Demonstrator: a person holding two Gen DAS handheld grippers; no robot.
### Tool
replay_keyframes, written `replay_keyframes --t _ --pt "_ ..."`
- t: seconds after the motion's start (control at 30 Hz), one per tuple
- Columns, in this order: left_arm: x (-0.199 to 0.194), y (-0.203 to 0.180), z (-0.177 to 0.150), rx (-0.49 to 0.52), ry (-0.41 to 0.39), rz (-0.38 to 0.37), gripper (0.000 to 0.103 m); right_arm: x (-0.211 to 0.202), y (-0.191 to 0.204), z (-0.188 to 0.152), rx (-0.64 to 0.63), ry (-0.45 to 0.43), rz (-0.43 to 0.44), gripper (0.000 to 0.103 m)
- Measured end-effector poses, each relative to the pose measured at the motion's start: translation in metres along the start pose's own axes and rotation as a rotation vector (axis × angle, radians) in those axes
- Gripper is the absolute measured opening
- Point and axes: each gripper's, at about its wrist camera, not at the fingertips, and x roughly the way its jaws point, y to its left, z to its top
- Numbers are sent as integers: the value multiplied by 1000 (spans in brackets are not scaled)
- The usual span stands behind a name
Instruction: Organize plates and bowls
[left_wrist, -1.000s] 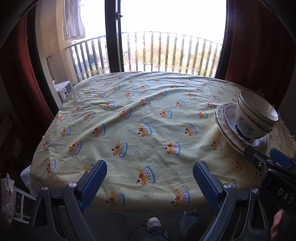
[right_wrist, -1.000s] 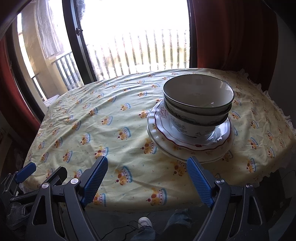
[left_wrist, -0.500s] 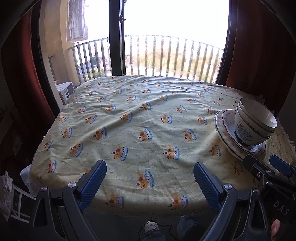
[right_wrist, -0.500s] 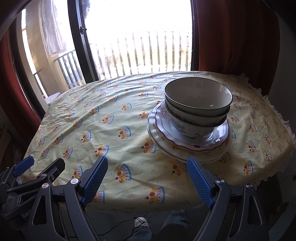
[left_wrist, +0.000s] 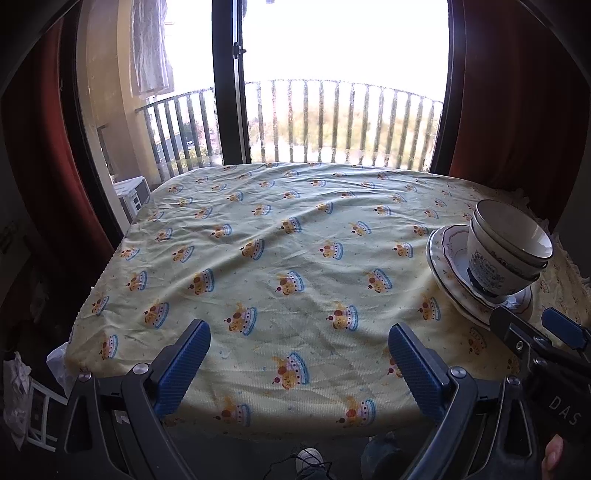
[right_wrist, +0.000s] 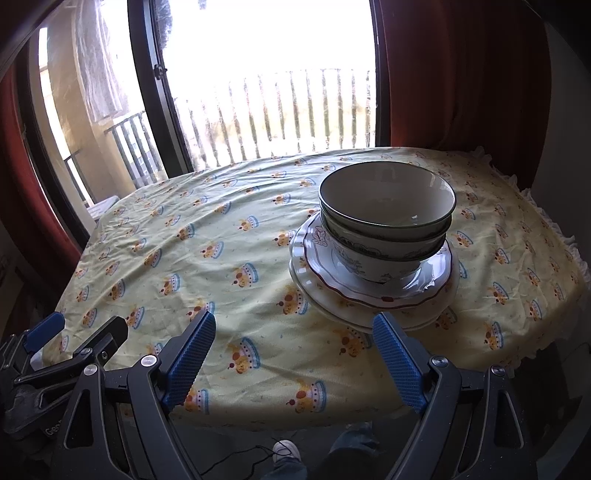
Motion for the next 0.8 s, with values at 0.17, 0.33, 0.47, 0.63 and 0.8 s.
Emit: replay_keyframes --t 0.17,0.33,0.47,0.63,0.8 --pt "0 0 0 -2 -1 -3 98 0 -1 0 0 -1 -3 89" --pt "0 0 1 -7 -5 -5 98 -1 -1 0 -1 -2 -2 89" --pt "0 -1 2 -12 -8 -3 99 -1 -1 1 -2 -2 -2 89" --pt "-1 -1 2 -10 -15 0 99 -1 0 0 -1 -4 -3 89" --pt "-1 -1 3 -12 -18 1 99 0 -1 1 -1 -1 -3 89"
